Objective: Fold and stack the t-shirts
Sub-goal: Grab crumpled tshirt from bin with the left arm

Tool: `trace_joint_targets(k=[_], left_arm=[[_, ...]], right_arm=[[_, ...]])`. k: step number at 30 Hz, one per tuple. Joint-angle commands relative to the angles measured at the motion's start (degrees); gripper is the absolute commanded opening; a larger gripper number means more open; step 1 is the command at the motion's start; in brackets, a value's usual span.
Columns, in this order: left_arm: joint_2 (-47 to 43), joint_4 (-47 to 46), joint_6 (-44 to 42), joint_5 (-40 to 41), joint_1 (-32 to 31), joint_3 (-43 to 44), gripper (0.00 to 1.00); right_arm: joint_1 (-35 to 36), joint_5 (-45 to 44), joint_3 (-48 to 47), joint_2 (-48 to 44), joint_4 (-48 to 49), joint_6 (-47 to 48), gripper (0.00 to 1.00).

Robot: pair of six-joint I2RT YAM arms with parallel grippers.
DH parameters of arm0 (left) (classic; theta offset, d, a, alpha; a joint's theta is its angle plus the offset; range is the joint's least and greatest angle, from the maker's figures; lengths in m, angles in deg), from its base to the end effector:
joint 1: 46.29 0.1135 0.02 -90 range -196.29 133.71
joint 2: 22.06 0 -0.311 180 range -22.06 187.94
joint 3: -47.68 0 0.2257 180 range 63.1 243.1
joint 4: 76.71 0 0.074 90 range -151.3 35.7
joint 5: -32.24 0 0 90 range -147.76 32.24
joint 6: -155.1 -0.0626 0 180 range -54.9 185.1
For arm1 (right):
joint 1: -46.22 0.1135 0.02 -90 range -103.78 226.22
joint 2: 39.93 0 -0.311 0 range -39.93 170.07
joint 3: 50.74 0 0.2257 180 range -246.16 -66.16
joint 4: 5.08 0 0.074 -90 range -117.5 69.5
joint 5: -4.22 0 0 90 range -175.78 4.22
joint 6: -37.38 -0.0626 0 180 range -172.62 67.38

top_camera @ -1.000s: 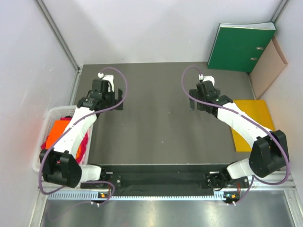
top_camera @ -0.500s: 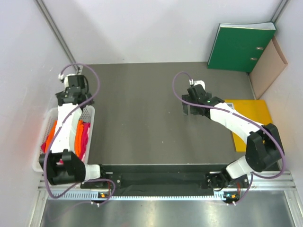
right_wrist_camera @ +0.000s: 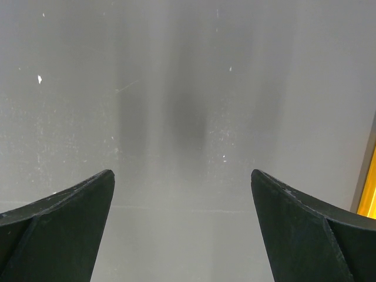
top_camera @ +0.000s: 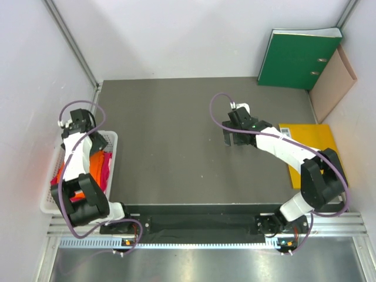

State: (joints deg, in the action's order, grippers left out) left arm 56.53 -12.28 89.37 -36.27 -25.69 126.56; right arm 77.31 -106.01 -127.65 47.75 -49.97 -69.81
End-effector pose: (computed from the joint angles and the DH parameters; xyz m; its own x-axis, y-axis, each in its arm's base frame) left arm 0.2183 0.1066 0.3005 -0.5718 -0.6235 -0.5331 -0.7810 0.6126 0.1212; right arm 0.2715 0.1385 0.2725 -0.7693 -0.1401 -0.6233 -0.0943 0.9899 -0.1061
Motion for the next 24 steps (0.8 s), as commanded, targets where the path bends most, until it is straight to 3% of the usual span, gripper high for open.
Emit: trace_joint_targets(k=[1,3,6,7,8,9,18,24], left_arm=[[-3.4,-1.3,1.4,-2.9,0.7,-3.6,0.93],[-2.6,-1.6,1.4,-4.2,0.8,-4.7,0.83],[-1.3,-2.0,1.0,-5.0,0.8,-5.1,0.58],[-1.0,-2.0,1.0,-4.6,0.8,-5.0,0.28],[-0.9,-1.4,1.4,-4.0,0.8,-4.8,0.1],[-1.1,-1.2,1.7,-3.8,0.8,-4.5,0.0],[-9.9,0.6,3.6,-0.6,0.9,0.4,0.0],[-14.0,2.1,4.8,-2.8,0.3,6.8,0.0]], right_arm=[[1.1,0.4,-1.2,1.0,1.1,-0.1,1.0],[1.1,0.6,-1.4,1.4,1.1,-0.2,1.0],[1.1,0.8,-1.8,2.1,1.1,-0.2,1.0],[1.2,0.9,-1.8,2.5,1.2,-0.3,1.0],[1.1,0.9,-1.8,2.6,1.1,-0.2,1.0],[1.2,1.1,-1.9,2.8,1.1,-0.4,1.0],[2.0,2.0,-1.8,4.3,1.1,-1.2,1.0],[2.7,2.7,-2.3,5.7,1.0,-1.0,1.0]])
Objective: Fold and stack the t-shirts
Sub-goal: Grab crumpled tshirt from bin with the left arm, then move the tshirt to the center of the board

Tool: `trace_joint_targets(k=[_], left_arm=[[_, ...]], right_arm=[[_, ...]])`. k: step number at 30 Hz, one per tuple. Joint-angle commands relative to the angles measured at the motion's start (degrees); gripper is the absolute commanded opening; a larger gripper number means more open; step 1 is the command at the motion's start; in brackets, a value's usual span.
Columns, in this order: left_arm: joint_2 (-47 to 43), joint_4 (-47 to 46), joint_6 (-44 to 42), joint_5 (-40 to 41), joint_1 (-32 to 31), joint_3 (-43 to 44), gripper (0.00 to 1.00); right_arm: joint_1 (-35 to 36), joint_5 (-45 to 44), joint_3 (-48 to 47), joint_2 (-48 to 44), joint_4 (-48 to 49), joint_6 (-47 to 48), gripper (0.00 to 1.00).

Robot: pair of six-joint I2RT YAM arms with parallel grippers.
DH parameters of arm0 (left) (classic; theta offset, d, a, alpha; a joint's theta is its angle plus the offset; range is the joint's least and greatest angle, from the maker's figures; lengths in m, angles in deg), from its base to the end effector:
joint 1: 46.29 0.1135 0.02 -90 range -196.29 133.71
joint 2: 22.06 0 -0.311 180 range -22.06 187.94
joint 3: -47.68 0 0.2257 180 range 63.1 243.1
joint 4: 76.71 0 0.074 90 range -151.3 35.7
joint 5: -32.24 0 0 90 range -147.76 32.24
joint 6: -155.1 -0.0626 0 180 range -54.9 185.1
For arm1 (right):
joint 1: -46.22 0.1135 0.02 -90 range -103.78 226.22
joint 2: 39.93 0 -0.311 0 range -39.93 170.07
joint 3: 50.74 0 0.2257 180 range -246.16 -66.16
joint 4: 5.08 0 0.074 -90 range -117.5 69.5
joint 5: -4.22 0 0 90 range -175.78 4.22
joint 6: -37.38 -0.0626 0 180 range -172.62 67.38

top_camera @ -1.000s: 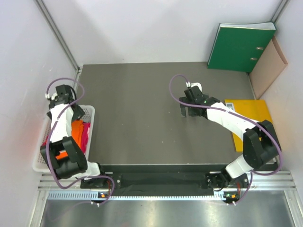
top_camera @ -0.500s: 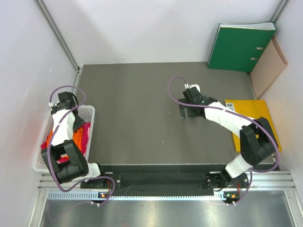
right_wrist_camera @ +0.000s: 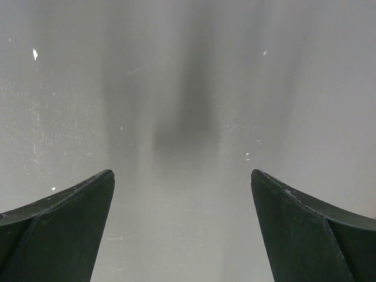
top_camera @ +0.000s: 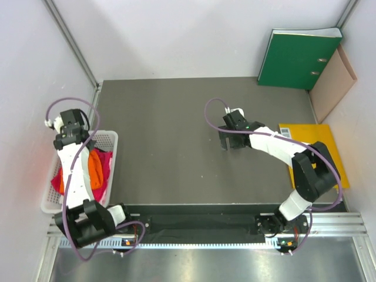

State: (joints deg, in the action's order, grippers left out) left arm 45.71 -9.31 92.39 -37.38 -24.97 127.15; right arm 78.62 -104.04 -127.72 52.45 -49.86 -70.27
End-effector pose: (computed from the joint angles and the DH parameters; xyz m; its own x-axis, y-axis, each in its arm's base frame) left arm 0.1766 0.0923 0.3375 -0.4438 -0.6346 -0.6327 -0.8182 0.5749 -0.0027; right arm 0.2781 0.1532 0.2485 -0.8124 -0.1746 -0.5563 -0.1374 0.9846 -0.1083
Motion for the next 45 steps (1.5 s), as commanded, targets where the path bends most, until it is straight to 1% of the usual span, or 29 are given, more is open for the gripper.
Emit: trace_joint_targets(k=[1,2,3,5,6,9,10,11,12,13,16,17,18,20,23,24,25,27,29,30,31,32,33,35,36,37,38,42,45], left_arm=[[-3.2,-1.4,1.5,-2.7,-0.6,6.9,0.0],[-2.9,-1.8,1.2,-4.0,-0.6,7.7,0.0],[-2.9,-2.6,0.7,-9.1,-0.5,7.8,0.0],[-3.0,-5.7,-0.6,-15.4,-0.5,7.7,0.0],[-2.8,-7.2,-1.5,-24.1,-0.6,7.5,0.0],[-1.9,-14.7,-1.6,-40.5,-0.7,6.1,0.0],[-1.6,-17.2,-0.4,-51.2,-0.8,5.3,0.0],[-1.2,-22.8,2.4,-55.0,-1.8,4.2,0.0],[-0.8,-24.9,3.6,-59.2,-2.9,3.8,0.0],[-0.3,-27.1,4.5,-59.8,-4.2,3.5,0.0],[0.2,-33.2,6.5,-58.7,-12.2,3.8,0.0],[0.3,-35.0,7.9,-58.3,-17.3,3.7,0.0],[0.7,-38.9,8.9,-58.3,-19.9,3.5,0.0],[3.1,-42.1,12.5,-60.8,-26.4,3.7,0.0],[6.8,-50.5,18.7,-65.5,-31.1,1.4,0.0],[7.8,-54.3,20.0,-65.9,-31.7,0.4,0.0],[8.1,-55.6,22.7,-66.0,-32.0,-2.3,0.0],[9.0,-58.2,24.0,-65.8,-31.9,-5.9,0.0],[10.5,-52.2,21.2,-64.1,-31.4,-8.6,0.0],[12.4,-49.2,19.7,-63.6,-31.4,-9.3,0.02],[13.3,-42.8,16.3,-62.4,-31.4,-10.1,0.17],[14.2,-40.2,14.6,-61.3,-31.3,-10.4,0.31],[15.9,-37.7,12.9,-59.2,-31.1,-10.5,0.51],[16.5,-31.2,8.8,-55.8,-31.0,-10.2,0.62],[16.0,-30.4,8.1,-53.5,-31.0,-10.3,0.86],[15.5,-29.9,7.3,-52.4,-31.0,-10.2,0.96],[15.1,-29.0,7.0,-51.2,-30.9,-9.9,0.99],[14.3,-28.6,6.5,-49.8,-30.9,-8.6,0.99],[15.4,-28.3,5.9,-49.3,-30.9,-7.7,0.99]], right_arm=[[1.4,0.9,-2.3,1.3,0.8,-0.4,1.0],[1.4,0.9,-2.5,1.6,0.8,0.0,1.0],[1.5,0.9,-2.8,1.8,0.8,0.1,1.0],[1.5,0.9,-3.4,2.5,0.5,0.2,1.0],[1.5,0.9,-3.5,2.8,0.4,0.1,1.0],[1.5,1.1,-4.2,2.8,0.4,-0.4,1.0],[1.5,1.2,-4.3,2.8,0.5,-0.5,1.0],[1.4,1.2,-4.5,2.8,0.6,-0.8,1.0],[1.4,1.3,-4.7,2.9,0.5,-0.8,1.0],[1.3,1.2,-4.9,3.1,0.5,-1.0,0.99],[0.5,1.5,-5.0,3.0,0.5,-1.8,1.0],[-0.3,1.6,-4.7,2.9,0.6,-2.0,1.0],[-0.8,1.9,-4.4,2.5,0.7,-2.4,1.0],[-2.5,2.6,-3.5,1.9,1.2,-3.3,1.0],[-4.9,3.8,-2.3,0.5,2.1,-3.8,1.0],[-5.4,3.9,-2.1,0.0,2.1,-3.7,1.0],[-5.8,3.8,-2.0,-0.2,2.1,-3.3,1.0],[-6.3,3.8,-2.1,-1.0,2.2,-2.6,1.0],[-6.4,3.4,-2.2,-1.6,1.9,-1.7,1.0],[-6.3,3.5,-2.3,-2.3,1.9,-1.4,1.0],[-6.3,4.4,-2.5,-2.7,1.9,-0.7,1.0],[-6.3,4.6,-2.7,-3.2,1.8,-0.5,1.0],[-6.3,5.0,-2.9,-4.2,1.7,-0.4,1.0],[-6.2,6.6,-3.6,-5.8,1.9,0.1,0.99],[-6.1,7.1,-3.7,-6.5,2.0,0.2,1.0],[-5.9,9.2,-4.3,-6.9,2.6,0.5,1.0],[-5.7,10.3,-4.5,-7.8,3.0,0.5,1.0],[-3.4,15.9,-6.6,-6.9,4.4,0.8,1.0],[-0.3,17.9,-9.5,-2.6,3.8,1.0,1.0]])
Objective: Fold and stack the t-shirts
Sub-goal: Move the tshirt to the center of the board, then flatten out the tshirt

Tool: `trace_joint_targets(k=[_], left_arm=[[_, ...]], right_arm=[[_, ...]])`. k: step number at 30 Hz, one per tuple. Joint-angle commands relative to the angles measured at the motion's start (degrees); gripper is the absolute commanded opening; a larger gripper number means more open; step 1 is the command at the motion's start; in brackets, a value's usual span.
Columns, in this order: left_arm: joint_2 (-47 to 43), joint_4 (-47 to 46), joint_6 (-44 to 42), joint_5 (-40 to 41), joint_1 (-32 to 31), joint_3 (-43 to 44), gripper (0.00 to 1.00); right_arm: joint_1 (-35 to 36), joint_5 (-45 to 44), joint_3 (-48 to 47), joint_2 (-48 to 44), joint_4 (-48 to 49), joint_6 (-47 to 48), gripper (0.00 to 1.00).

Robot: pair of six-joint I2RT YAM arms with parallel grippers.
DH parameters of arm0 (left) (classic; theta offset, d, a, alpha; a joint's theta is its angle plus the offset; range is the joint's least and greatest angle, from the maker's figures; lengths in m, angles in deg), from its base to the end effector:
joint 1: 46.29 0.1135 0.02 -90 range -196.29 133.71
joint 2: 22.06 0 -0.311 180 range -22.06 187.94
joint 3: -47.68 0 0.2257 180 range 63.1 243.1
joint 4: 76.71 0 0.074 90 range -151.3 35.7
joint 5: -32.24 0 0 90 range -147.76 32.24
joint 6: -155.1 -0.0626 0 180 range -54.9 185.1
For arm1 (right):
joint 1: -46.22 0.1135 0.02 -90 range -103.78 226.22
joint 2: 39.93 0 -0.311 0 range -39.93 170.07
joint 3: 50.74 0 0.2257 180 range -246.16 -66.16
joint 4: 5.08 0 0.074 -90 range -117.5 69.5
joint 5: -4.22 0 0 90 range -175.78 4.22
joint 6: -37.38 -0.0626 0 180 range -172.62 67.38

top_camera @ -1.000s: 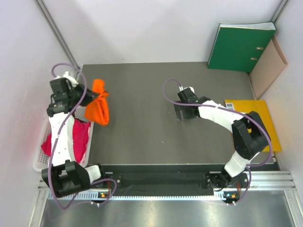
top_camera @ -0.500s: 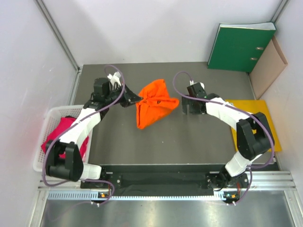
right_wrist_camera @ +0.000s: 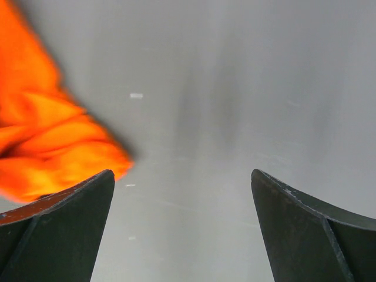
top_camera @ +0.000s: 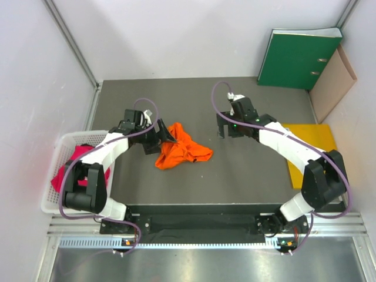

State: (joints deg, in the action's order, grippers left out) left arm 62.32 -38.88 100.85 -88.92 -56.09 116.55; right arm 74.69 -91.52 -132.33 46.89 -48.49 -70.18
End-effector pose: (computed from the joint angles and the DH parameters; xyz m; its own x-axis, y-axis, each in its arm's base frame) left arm 0.2735 -0.0801 0.2603 -0.9045 -0.3511 -0.2421 -0.0966 0.7214 -0.6857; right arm 0.2821 0.1459 0.3012 -0.7546 -0.0677 -0.6526 -0.1978 0.9719 0.1278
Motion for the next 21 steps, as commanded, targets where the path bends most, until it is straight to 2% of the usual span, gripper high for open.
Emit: trace_joint_targets(k=[1,5,11,12,13,14,15,16,21], left_arm=[[-1.0,1.4,-2.9,2.6,0.1,3.1,0.99],[1.0,1.2,-3.6,3.6,0.1,4.4,0.99],[4.5,2.3,-5.4,6.8,0.2,6.7,0.97],[4.7,2.0,-5.7,7.0,0.2,6.8,0.87],[5.1,1.9,-5.8,7.2,0.2,7.0,0.81],[5.6,2.0,-5.8,7.3,0.2,7.2,0.6],[6.0,2.2,-5.9,8.2,0.2,7.7,0.1],[6.4,2.8,-5.8,9.0,0.2,8.2,0.0],[7.0,4.4,-6.1,11.1,0.7,9.8,0.0]], right_arm=[[5.1,7.6,-6.8,4.2,2.0,1.1,1.0],[9.1,10.8,-11.1,11.9,1.9,0.9,1.0],[12.8,13.9,-18.0,18.3,0.6,0.2,1.0],[12.9,14.1,-18.6,18.7,0.4,0.0,1.0],[13.3,14.4,-19.7,19.2,-0.1,-0.1,1.0],[13.4,14.6,-20.4,20.3,-0.7,-0.2,1.0],[13.3,14.8,-21.0,21.1,-1.5,0.0,0.99],[13.4,14.9,-22.8,22.0,-4.1,0.2,0.98],[13.5,12.0,-27.7,28.3,-15.4,-0.3,0.98]])
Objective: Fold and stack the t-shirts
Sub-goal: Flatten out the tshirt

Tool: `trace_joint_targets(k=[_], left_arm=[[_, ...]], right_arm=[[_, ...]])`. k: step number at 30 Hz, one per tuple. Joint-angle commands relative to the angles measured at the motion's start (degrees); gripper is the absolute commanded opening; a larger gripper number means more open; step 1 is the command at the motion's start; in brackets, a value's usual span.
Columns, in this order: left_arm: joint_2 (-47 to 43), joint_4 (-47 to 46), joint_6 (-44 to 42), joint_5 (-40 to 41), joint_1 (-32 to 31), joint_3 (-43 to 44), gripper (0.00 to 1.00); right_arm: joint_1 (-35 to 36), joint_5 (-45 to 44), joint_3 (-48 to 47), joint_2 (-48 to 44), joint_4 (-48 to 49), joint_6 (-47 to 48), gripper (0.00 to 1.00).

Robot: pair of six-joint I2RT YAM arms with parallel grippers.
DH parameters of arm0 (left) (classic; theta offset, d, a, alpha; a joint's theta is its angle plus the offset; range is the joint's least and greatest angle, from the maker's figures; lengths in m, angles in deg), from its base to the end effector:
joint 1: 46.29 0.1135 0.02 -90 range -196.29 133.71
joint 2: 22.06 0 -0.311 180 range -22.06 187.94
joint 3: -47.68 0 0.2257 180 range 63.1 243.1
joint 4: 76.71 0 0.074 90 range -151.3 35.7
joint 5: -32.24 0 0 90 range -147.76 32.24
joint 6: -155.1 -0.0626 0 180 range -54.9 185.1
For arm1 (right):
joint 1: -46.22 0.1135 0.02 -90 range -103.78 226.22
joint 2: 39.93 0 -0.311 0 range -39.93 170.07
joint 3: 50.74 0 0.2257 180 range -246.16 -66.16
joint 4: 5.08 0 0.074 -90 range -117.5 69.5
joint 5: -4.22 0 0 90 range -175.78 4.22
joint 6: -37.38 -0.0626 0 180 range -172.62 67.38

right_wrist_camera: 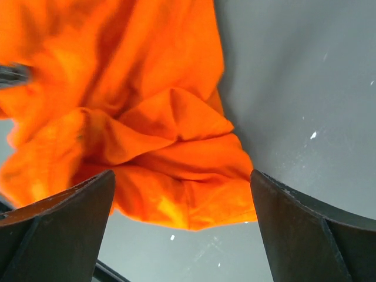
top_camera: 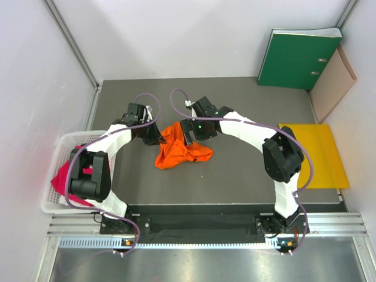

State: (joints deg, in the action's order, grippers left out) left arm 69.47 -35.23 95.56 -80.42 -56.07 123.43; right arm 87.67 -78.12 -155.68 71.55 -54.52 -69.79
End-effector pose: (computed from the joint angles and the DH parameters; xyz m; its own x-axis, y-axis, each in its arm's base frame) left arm 0.3081 -0.0776 0.2522 -0.8981 -0.3199 -0.3019 -0.1081 0.8258 -0.5535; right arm 0.3199 0.2937 0.2644 -0.8037 -0.3195 -0.5019 -0.4968 0.8245 0.2707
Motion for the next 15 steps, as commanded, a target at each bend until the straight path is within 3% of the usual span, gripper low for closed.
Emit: trace_joint_targets(k=[1,8,11,12,13,15], left_arm=[[-0.1,0.7,-0.8,3.2,1.0,3.0,0.0],[0.7,2.2,-1.2,5.1,2.4,4.3,0.0],[1.3,2.8,-1.3,5.9,2.7,4.4,0.0],[1.3,2.9,-1.3,5.8,2.8,4.4,0.0],[1.4,3.3,-1.4,6.0,2.9,4.6,0.0],[1.4,4.0,-1.3,7.3,3.5,5.1,0.0]], right_arm=[[0.5,-1.9,-4.4,4.1,-10.1,-0.8,0.98],[0.4,-1.2,-2.0,7.1,-13.5,-2.0,0.96],[0.4,1.7,-0.9,8.0,-13.4,-1.7,0.5],[0.4,2.1,-0.8,8.3,-13.4,-2.0,0.14],[0.4,2.1,-0.7,8.3,-13.4,-2.2,0.0],[0.3,0.6,-0.6,8.0,-13.9,-2.7,0.0]])
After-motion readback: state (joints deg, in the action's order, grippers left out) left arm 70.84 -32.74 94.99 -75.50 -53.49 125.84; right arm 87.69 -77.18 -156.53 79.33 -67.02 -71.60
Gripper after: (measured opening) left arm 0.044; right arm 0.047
